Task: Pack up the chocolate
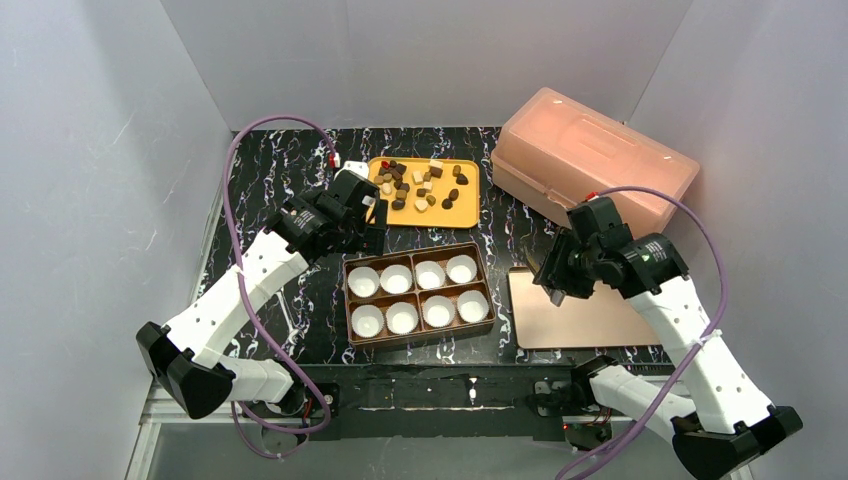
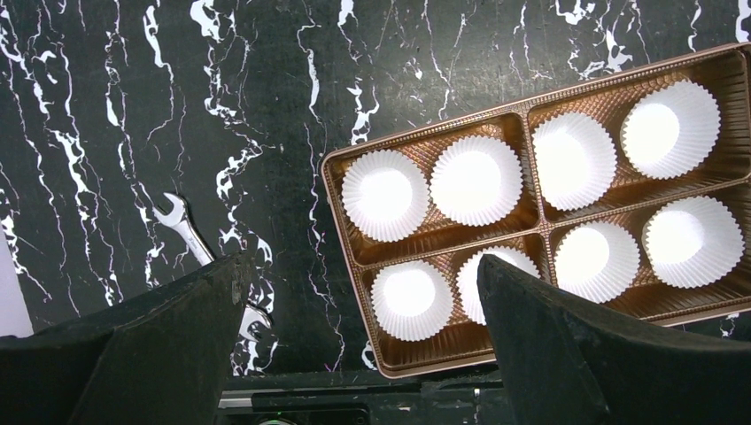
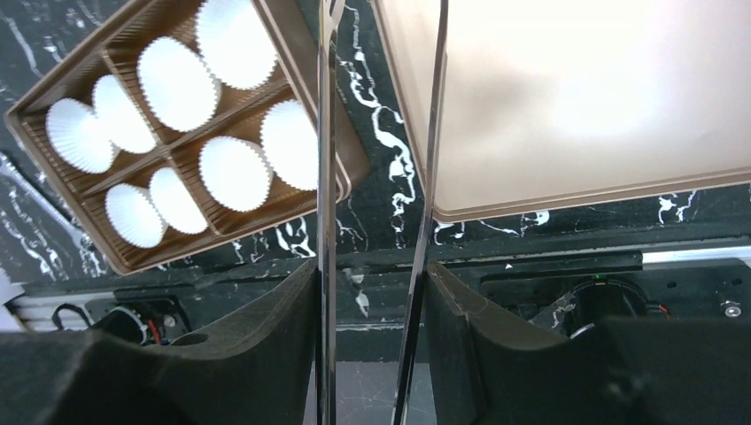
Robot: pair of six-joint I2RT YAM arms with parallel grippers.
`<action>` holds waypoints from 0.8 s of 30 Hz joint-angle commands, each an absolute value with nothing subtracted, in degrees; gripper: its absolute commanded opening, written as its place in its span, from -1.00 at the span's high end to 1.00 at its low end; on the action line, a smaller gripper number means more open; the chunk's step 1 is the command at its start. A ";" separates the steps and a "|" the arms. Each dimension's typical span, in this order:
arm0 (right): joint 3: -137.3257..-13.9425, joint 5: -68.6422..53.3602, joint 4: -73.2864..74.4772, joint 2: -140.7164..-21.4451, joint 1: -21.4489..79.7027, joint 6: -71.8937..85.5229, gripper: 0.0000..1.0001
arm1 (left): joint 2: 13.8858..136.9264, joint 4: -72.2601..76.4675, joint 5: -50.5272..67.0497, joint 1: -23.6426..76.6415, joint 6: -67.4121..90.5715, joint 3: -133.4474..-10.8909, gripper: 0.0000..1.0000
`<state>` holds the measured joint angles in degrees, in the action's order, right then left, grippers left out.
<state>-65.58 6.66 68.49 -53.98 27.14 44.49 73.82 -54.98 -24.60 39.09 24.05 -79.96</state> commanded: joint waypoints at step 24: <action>-92.43 -5.21 69.34 -71.68 29.01 28.75 -0.05 | 74.05 -58.53 -25.87 33.27 30.95 -79.98 -0.99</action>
